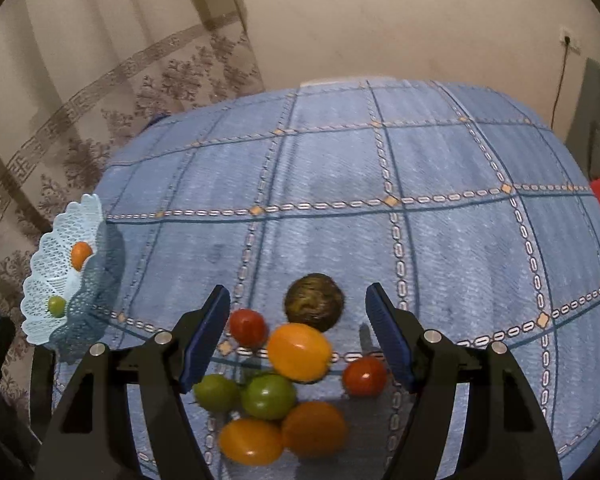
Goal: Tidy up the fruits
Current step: 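Grasp the dark brown round fruit from the pile with the right gripper, then grasp the yellow-orange oval fruit with left gripper while right holds the dark fruit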
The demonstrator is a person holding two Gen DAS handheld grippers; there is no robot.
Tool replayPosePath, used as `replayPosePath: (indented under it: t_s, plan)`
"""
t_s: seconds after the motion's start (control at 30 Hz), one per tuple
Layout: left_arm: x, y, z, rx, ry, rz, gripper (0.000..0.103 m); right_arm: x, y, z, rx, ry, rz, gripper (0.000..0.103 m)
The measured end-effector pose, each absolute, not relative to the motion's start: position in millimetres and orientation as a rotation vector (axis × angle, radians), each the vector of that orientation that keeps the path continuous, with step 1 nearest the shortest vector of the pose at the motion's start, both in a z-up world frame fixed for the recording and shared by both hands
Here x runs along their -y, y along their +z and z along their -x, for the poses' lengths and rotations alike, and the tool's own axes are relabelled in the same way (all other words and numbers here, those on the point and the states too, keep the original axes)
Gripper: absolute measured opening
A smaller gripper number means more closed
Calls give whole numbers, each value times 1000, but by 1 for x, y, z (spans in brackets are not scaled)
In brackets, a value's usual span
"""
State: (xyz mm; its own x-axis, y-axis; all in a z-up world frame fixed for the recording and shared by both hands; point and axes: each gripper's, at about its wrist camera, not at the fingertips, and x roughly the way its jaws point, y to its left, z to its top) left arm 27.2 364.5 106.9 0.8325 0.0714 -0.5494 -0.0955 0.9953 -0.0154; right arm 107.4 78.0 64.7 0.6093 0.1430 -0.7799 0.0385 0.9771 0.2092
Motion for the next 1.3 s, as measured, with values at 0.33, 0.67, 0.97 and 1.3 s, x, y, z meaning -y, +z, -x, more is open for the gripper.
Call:
replayPosePath:
  t_s: [0.33,0.67,0.97,1.3]
  plan:
    - [-346,97,-29,-620,49,26,100,-67,40,-126,-990,61,-274,64]
    - [-334,91,-32,-645,23,2,100,-78,21,-139,-1033,63,-251,51]
    - [-323,85,-35,-670,6,-13,100,-73,24,-135,-1015,65,-236,43]
    - [-293,73,-35,-711,-65,-51,100,-49,42,-115,-928,69,-286,43]
